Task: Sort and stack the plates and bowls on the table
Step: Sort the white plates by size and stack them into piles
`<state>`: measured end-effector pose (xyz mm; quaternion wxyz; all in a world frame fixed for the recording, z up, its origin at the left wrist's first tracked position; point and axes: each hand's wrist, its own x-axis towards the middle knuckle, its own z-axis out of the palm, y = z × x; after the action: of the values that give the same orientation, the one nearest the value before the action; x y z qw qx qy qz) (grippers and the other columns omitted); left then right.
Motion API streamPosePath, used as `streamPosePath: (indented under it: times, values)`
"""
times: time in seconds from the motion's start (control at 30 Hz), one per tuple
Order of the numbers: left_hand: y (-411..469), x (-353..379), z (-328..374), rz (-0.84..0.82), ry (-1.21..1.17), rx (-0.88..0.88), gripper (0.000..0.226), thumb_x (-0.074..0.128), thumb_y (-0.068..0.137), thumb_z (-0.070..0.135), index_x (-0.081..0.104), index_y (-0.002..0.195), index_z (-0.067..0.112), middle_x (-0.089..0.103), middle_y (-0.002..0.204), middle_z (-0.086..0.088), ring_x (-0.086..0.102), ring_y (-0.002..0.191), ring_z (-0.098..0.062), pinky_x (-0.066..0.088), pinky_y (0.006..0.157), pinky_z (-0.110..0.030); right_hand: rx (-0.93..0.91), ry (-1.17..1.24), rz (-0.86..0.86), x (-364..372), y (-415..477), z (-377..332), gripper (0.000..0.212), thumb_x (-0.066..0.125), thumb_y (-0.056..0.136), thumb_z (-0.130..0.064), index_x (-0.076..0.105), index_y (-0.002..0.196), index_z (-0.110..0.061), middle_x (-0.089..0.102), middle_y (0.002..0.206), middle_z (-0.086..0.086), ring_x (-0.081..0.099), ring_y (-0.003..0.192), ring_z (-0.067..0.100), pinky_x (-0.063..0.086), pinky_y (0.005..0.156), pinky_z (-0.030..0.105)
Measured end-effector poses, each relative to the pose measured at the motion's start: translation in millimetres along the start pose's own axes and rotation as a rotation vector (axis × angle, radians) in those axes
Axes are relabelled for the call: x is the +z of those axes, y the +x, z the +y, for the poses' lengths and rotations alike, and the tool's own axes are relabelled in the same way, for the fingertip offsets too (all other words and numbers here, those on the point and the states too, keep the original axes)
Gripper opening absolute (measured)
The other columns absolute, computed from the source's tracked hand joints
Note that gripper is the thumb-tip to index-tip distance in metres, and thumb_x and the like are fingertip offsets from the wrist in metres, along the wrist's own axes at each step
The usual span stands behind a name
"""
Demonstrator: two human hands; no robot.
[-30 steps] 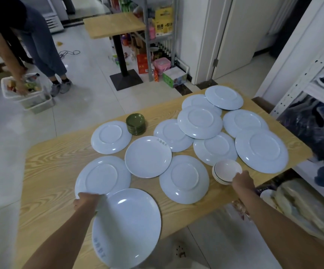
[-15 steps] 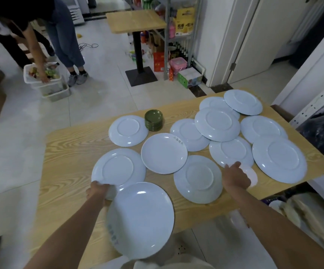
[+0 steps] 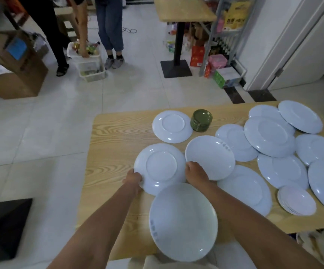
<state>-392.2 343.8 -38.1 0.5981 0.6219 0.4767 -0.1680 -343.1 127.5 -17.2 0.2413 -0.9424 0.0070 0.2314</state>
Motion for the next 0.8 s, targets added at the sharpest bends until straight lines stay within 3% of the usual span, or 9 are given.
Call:
streamPosePath:
  times: [0.1,0.17,0.33,0.4,0.5,0.63,0.7,0.8]
  values:
    - [-0.4,-2.6,4.9,-0.028,-0.105,0.017,0.062,0.031,0.082,-0.013,0.044,0.137,0.011,0.051,0.13,-0.022,0.055,0.11,-0.034,0.05,0.088,-0.041,0.009,-0.055,0.028,7.3,6.3,-16.5,0.038,0.036,0.095,-0.016,0.053,0.129,-0.009,0.048,0.132,0.015,0.049,0.122,0.031,0.041,0.099,0.038]
    - [-0.3,-4.5,9.7,-0.041,-0.154,0.018,0.057,0.029,0.085,-0.01,0.048,0.134,0.014,0.056,0.127,-0.02,0.057,0.102,-0.03,0.048,0.079,-0.039,-0.001,-0.133,0.073,12.4,7.4,-21.5,0.037,0.038,0.094,-0.015,0.055,0.127,-0.011,0.052,0.129,0.011,0.052,0.12,0.03,0.043,0.096,0.038]
    - [6.0,-8.2,16.9,-0.038,-0.161,-0.009,0.042,0.034,0.093,0.005,0.052,0.129,0.016,0.056,0.129,-0.02,0.058,0.096,-0.031,0.05,0.085,-0.043,0.124,-0.208,0.002,26.0,8.1,-34.2,0.031,0.047,0.09,-0.014,0.059,0.116,-0.003,0.061,0.121,0.016,0.058,0.114,0.033,0.047,0.091,0.035]
    - [10.9,-12.1,17.9,0.017,0.032,0.016,0.044,0.033,0.093,0.008,0.049,0.132,0.021,0.048,0.134,-0.019,0.055,0.111,-0.035,0.051,0.096,-0.045,0.142,-0.128,-0.042,27.1,11.6,-39.8,0.033,0.047,0.088,-0.016,0.058,0.118,-0.006,0.061,0.122,0.015,0.057,0.114,0.032,0.046,0.092,0.036]
    - [14.2,-19.8,22.3,0.083,0.267,0.026,0.047,0.033,0.093,0.016,0.044,0.137,0.029,0.044,0.134,-0.017,0.048,0.122,-0.034,0.048,0.101,-0.047,0.18,0.027,-0.081,23.2,14.7,-44.5,0.038,0.047,0.089,-0.016,0.055,0.126,-0.01,0.058,0.127,0.014,0.055,0.116,0.032,0.046,0.095,0.037]
    - [18.8,-27.9,30.3,0.135,0.298,-0.015,0.044,0.034,0.095,0.019,0.04,0.138,0.026,0.031,0.141,-0.015,0.035,0.129,-0.033,0.038,0.107,-0.045,0.271,0.337,-0.08,21.7,16.5,-48.4,0.047,0.038,0.094,-0.012,0.044,0.14,-0.019,0.046,0.142,0.008,0.047,0.126,0.027,0.043,0.095,0.032]
    - [22.8,-33.4,32.3,0.174,0.293,-0.026,0.045,0.034,0.095,0.017,0.039,0.138,0.025,0.025,0.144,-0.014,0.027,0.132,-0.032,0.032,0.108,-0.044,0.322,0.505,-0.08,23.7,17.0,-53.8,0.043,0.039,0.094,-0.017,0.048,0.137,-0.02,0.051,0.136,0.006,0.051,0.117,0.024,0.042,0.09,0.029]
    - [26.2,-41.2,34.9,0.189,0.289,-0.019,0.045,0.033,0.095,0.015,0.041,0.139,0.023,0.021,0.147,-0.013,0.022,0.135,-0.031,0.028,0.109,-0.043,0.401,0.662,-0.095,28.2,19.4,-61.6,0.04,0.044,0.093,-0.025,0.052,0.131,-0.018,0.059,0.124,0.007,0.055,0.109,0.025,0.048,0.097,0.041]
